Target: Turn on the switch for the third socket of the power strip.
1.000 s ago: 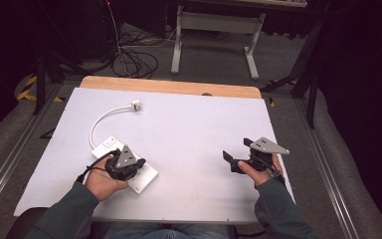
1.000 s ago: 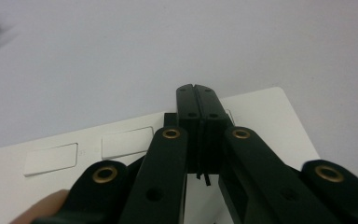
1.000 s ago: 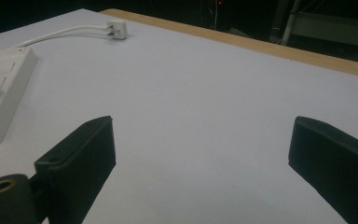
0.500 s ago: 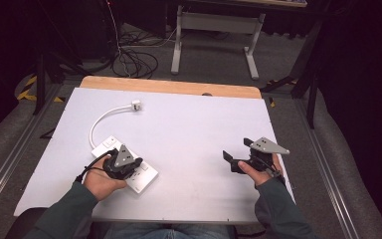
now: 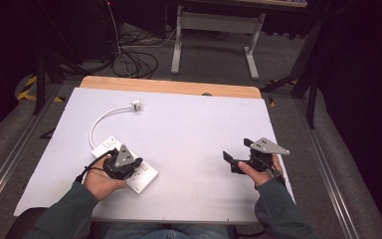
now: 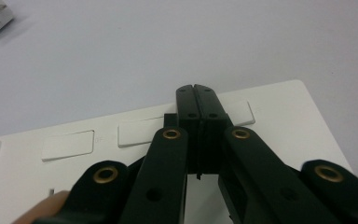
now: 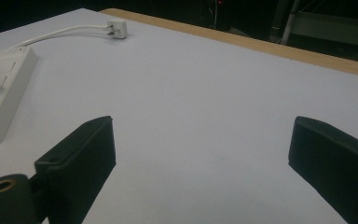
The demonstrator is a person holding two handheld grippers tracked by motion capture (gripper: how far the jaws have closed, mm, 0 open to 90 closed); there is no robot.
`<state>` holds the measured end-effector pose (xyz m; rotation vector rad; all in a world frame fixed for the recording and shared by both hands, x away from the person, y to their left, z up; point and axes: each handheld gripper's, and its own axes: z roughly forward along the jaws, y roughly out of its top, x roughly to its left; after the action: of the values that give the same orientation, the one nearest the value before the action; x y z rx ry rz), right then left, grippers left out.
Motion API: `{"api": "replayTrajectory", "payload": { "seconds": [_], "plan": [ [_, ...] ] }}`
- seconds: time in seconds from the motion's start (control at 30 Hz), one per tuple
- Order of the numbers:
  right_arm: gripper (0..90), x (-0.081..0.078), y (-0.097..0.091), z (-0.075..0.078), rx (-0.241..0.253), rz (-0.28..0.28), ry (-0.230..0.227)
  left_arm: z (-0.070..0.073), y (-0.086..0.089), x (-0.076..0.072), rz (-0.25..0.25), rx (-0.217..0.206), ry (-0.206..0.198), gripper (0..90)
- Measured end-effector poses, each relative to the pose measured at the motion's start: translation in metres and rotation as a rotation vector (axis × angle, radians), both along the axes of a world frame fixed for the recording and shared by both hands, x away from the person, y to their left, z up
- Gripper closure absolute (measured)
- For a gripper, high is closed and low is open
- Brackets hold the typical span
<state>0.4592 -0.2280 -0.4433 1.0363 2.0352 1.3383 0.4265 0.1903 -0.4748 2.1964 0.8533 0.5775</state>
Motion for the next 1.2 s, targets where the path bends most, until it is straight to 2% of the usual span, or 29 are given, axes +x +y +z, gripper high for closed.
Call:
{"api": "replayTrajectory", "payload": {
  "seconds": [0.2,0.33,0.43,0.7,1.2],
  "plan": [
    [7.8,0.000,0.002,0.000,0.003,0.002,0.004,0.000,0.000,0.000,0.002,-0.004,0.004,90.0],
    [7.8,0.000,0.000,0.000,0.002,0.002,0.002,0.002,0.002,0.001,0.010,-0.040,0.017,90.0],
    [7.8,0.000,0.001,0.000,0.005,0.002,0.004,0.005,0.004,0.001,0.014,-0.075,0.004,90.0],
    [7.8,0.001,0.001,0.000,0.009,0.005,0.005,0.011,0.010,0.002,0.040,-0.103,-0.031,90.0],
    [7.8,0.001,0.001,-0.001,0.008,0.006,0.004,0.027,0.026,-0.001,0.096,-0.203,-0.099,90.0]
  ]
}}
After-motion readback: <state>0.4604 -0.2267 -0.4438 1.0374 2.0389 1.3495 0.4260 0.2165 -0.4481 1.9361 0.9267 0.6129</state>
